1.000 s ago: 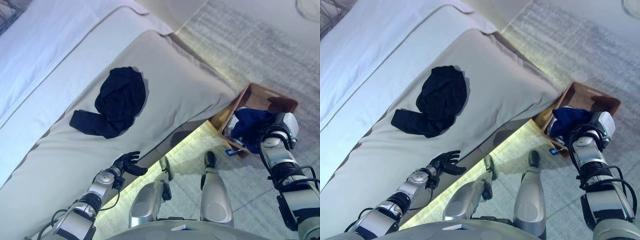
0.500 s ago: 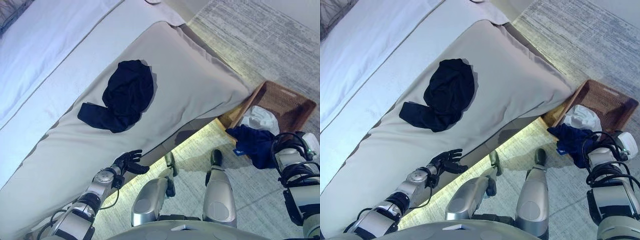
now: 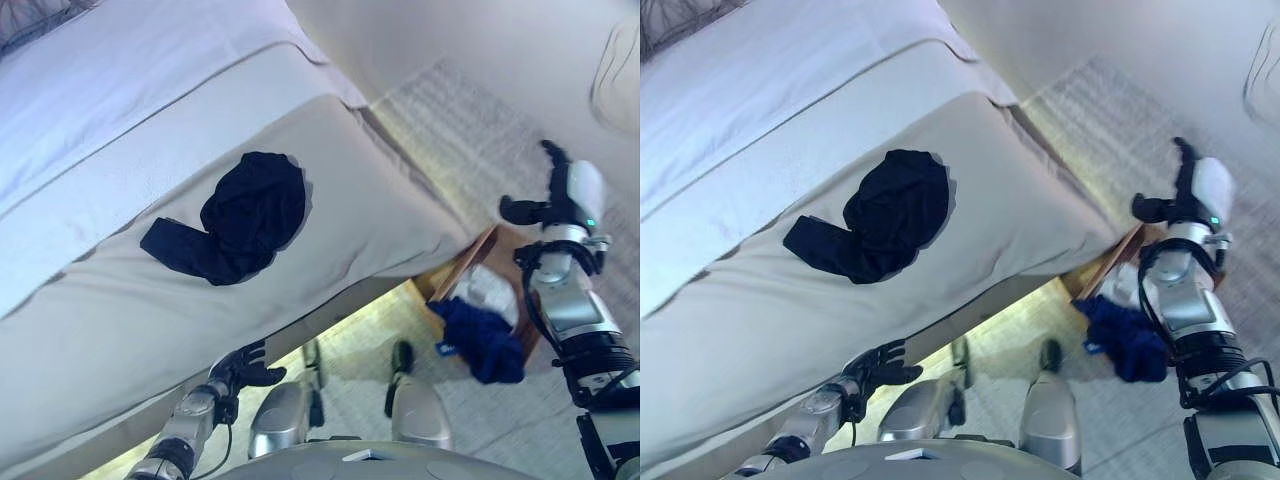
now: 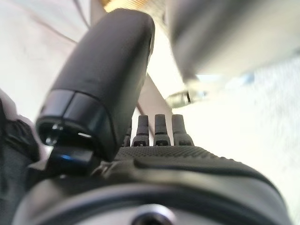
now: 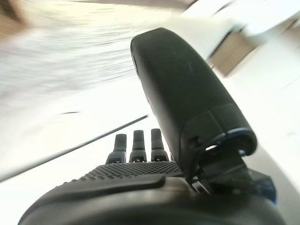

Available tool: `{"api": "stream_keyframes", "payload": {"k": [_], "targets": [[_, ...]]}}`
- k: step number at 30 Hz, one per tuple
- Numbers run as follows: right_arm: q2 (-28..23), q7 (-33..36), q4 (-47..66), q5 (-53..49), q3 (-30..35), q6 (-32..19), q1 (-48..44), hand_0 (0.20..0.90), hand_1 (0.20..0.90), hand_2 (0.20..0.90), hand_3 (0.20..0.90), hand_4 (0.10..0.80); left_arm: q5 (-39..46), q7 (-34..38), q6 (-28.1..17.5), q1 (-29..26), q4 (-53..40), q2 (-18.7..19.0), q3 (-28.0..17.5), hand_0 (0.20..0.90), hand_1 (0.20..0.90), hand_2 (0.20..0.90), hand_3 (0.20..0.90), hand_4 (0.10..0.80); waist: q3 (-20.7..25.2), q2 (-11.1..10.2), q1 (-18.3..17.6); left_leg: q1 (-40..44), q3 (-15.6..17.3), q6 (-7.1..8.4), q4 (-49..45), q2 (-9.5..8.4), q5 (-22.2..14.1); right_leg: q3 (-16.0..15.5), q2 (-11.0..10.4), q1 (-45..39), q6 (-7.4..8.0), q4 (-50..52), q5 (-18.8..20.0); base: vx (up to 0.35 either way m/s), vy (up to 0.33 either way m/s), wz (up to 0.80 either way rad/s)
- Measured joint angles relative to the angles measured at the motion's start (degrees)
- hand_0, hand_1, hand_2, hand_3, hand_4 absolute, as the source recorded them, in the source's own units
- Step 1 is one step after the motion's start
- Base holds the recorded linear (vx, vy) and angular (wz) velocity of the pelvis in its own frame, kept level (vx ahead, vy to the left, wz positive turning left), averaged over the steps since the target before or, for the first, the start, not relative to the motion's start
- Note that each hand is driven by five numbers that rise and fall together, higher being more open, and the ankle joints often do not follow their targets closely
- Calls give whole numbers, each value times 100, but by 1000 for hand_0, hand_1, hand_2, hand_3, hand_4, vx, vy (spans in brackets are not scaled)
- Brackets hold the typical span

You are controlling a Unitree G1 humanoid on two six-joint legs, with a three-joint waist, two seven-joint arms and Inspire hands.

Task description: Pick up the clothes from the bed and place them into the basket

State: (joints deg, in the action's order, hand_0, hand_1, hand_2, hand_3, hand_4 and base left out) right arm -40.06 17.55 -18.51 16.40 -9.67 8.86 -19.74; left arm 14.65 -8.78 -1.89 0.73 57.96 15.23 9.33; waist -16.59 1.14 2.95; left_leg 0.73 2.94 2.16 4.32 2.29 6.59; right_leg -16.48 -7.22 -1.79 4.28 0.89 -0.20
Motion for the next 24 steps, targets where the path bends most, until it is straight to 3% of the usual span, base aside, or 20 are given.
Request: {"api": "stream_keyframes", "payload": {"k": [2, 6, 11, 14, 17, 22, 24], "targets": [[18, -265, -45, 346, -264, -75, -257, 900, 900, 900, 900, 800, 10, -6, -76, -10, 45, 23, -62, 900, 900, 900, 900, 800, 84, -154, 209, -132, -158, 9, -65, -25, -6, -157, -17, 15, 2, -8, -4, -120, 172, 50], [25, -552, -933, 957, -1305, -139, -1689, 900, 900, 900, 900, 800, 110, -33, -66, -477, 79, 127, 1, 900, 900, 900, 900, 800, 45, -171, 875, -1052, -734, 33, -626, -139, -21, -698, -80, 357, 44, 86, -37, -133, 43, 73], [161, -544, -2094, 1146, -2195, 50, -3114, 900, 900, 900, 900, 800, 322, 3, -35, -895, 122, 643, 35, 900, 900, 900, 900, 800, -647, -227, 1717, -1650, -1184, 167, -1073, -183, -120, -1155, -136, 649, 11, 487, -220, -30, 46, 51], [437, -519, -2792, 1201, -2443, 265, -3850, 900, 900, 900, 900, 800, 468, 49, 57, -953, 134, 964, -3, 900, 900, 900, 900, 800, -1059, -353, 2054, -2045, -1435, 208, -1346, -261, -204, -1425, -265, 888, 18, 815, -371, -8, 19, 47], [559, -655, -3394, 1204, -2511, 434, -4204, 900, 900, 900, 900, 800, 626, 45, 37, -1050, 100, 1027, -16, 900, 900, 900, 900, 800, -1285, -417, 2457, -2345, -1598, 172, -1514, -388, -171, -1607, -371, 1061, 38, 954, -374, 2, 40, 38], [914, -830, -4507, 1257, -2661, 647, -4471, 900, 900, 900, 900, 800, 807, -63, -284, -1056, -93, 972, -3, 900, 900, 900, 900, 800, -1331, -440, 2851, -2845, -1927, 238, -1724, -629, -255, -1880, -518, 1277, 127, 1068, -421, 3, 18, 43], [1031, -871, -4716, 1270, -2659, 825, -4571, 900, 900, 900, 900, 800, 866, -74, -417, -1060, -164, 970, -2, 900, 900, 900, 900, 800, -1334, -446, 2897, -3006, -1993, 225, -1804, -648, -270, -1930, -521, 1383, 132, 1127, -424, 5, 2, 19]]}}
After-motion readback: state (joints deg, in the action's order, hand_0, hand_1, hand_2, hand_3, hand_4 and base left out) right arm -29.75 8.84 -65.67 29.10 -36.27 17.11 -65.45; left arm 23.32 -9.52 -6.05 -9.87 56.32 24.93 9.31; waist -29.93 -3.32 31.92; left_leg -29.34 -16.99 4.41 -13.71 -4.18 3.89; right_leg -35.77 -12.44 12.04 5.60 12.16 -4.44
